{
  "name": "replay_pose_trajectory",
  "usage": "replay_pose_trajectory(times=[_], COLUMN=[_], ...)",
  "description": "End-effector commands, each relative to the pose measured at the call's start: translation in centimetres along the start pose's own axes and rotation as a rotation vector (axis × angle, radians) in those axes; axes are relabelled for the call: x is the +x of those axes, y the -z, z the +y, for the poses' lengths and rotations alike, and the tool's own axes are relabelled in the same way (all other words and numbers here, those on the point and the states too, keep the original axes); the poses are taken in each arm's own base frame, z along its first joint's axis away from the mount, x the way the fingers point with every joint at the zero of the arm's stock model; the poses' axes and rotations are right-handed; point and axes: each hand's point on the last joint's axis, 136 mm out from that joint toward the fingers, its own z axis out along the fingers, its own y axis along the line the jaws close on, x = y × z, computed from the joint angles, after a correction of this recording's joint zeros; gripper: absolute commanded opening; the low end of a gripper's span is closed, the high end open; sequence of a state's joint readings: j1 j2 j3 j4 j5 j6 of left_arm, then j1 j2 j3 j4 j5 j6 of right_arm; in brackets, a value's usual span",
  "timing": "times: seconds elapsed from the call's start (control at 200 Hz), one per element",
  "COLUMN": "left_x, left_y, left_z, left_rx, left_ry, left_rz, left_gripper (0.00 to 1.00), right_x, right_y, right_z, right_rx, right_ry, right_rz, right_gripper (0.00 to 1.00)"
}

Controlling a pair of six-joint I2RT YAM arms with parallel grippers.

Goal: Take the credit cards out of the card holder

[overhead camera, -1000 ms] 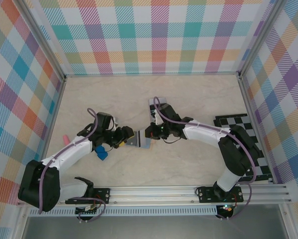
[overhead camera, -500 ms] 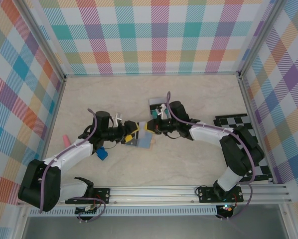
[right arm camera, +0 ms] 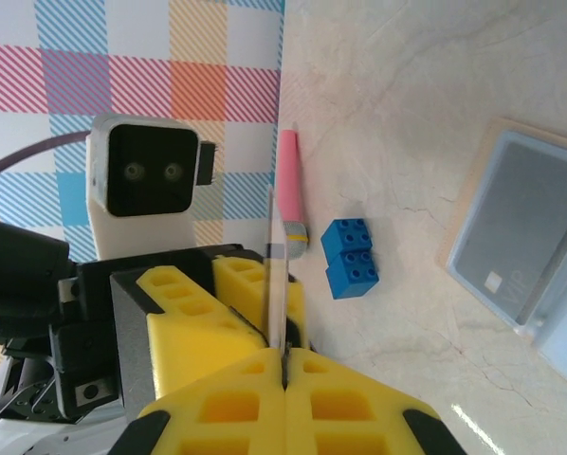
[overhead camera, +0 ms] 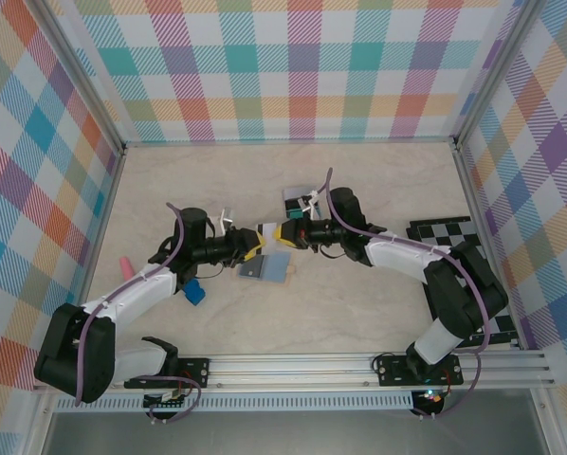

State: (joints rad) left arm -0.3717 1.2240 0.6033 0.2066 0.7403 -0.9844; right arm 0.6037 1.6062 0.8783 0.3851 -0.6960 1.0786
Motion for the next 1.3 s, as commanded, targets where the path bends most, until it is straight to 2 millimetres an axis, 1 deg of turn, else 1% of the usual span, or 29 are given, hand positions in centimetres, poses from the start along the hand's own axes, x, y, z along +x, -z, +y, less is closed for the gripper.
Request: replay_pose_trajectory(times=[0.0, 0.08, 0.14, 0.19, 0.32, 0.385, 0.455, 0.535, 0.56, 0.575, 0.625, 0.695, 0.775, 0.845, 0.895, 0.915, 0.98, 1.07, 1.1, 1.165, 1.18, 1.22, 1.29, 1.3], left_x=[-0.5, -0.7, -0.8, -0.9, -1.1, -1.4, -1.6, -2.0, -2.3, -2.0, -2.2, -2.7, -3.9, -5.1, -6.0, -6.4, -7.9, -10.1, -10.7, -11.1, -11.4, -11.6, -11.9, -11.7], left_y=[0.0, 0.2, 0.3, 0.4, 0.9, 1.3, 1.7, 1.8, 1.7, 1.8, 1.5, 0.8, -0.2, -1.4, -2.3, -2.7, -3.8, -5.2, -5.8, -7.0, -7.4, -8.1, -9.3, -9.4], left_z=[-1.7, -1.6, -1.6, -1.5, -0.7, -0.2, 0.3, 0.2, -0.2, 0.3, -0.1, -0.8, -2.0, -3.3, -4.2, -4.6, -5.8, -6.6, -7.2, -7.7, -8.4, -8.8, -8.9, -8.5], left_rx=[0.031, 0.004, -0.015, -0.03, -0.12, -0.186, -0.25, -0.301, -0.308, -0.332, -0.355, -0.376, -0.401, -0.408, -0.407, -0.406, -0.413, -0.446, -0.44, -0.409, -0.387, -0.359, -0.346, -0.354], left_ry=[-0.066, -0.094, -0.113, -0.132, -0.199, -0.244, -0.297, -0.369, -0.402, -0.402, -0.459, -0.542, -0.644, -0.731, -0.788, -0.813, -0.89, -0.985, -1.046, -1.158, -1.195, -1.255, -1.337, -1.337], left_rz=[-0.009, -0.02, -0.024, -0.028, -0.04, -0.053, -0.06, -0.059, -0.065, -0.048, -0.04, -0.037, -0.045, -0.051, -0.049, -0.049, -0.064, -0.071, -0.068, -0.05, -0.066, -0.056, -0.005, 0.02], left_gripper=[0.16, 0.11, 0.05, 0.0, 0.0, 0.0, 0.0, 0.0, 0.0, 0.0, 0.0, 0.0, 0.0, 0.0, 0.0, 0.0, 0.0, 0.0, 0.0, 0.0, 0.0, 0.0, 0.0, 0.0], right_x=[-0.1, -0.4, -0.6, -0.8, -1.5, -1.8, -2.2, -2.7, -2.8, -2.9, -3.1, -3.5, -3.9, -4.1, -4.3, -4.3, -4.3, -4.3, -4.3, -4.1, -4.1, -4.0, -3.8, -3.7], right_y=[0.8, 1.2, 1.5, 1.9, 3.6, 4.9, 6.7, 9.2, 10.0, 10.5, 12.1, 14.1, 16.3, 17.8, 18.7, 18.9, 19.8, 20.6, 20.8, 21.1, 21.2, 21.3, 21.6, 21.6], right_z=[1.2, 1.1, 1.0, 0.8, -0.5, -1.1, -1.9, -2.9, -3.3, -3.4, -3.9, -4.4, -5.0, -5.5, -5.9, -6.0, -6.6, -7.5, -7.7, -8.1, -8.1, -8.2, -8.4, -8.4], right_rx=[-0.035, -0.022, -0.013, 0.002, 0.105, 0.169, 0.26, 0.381, 0.417, 0.435, 0.496, 0.55, 0.585, 0.599, 0.6, 0.601, 0.611, 0.621, 0.619, 0.613, 0.611, 0.61, 0.605, 0.604], right_ry=[0.03, 0.033, 0.039, 0.045, 0.059, 0.081, 0.123, 0.194, 0.216, 0.229, 0.262, 0.287, 0.286, 0.281, 0.272, 0.27, 0.261, 0.24, 0.234, 0.221, 0.221, 0.219, 0.217, 0.218], right_rz=[-0.003, -0.009, -0.018, -0.029, -0.091, -0.126, -0.175, -0.242, -0.257, -0.268, -0.299, -0.333, -0.372, -0.403, -0.422, -0.426, -0.441, -0.455, -0.455, -0.454, -0.455, -0.457, -0.46, -0.459], right_gripper=[0.0, 0.0, 0.05, 0.13, 0.38, 0.48, 0.59, 0.73, 0.77, 0.79, 0.86, 0.89, 0.91, 0.94, 0.98, 1.0, 1.0, 1.0, 1.0, 1.0, 1.0, 1.0, 1.0, 1.0])
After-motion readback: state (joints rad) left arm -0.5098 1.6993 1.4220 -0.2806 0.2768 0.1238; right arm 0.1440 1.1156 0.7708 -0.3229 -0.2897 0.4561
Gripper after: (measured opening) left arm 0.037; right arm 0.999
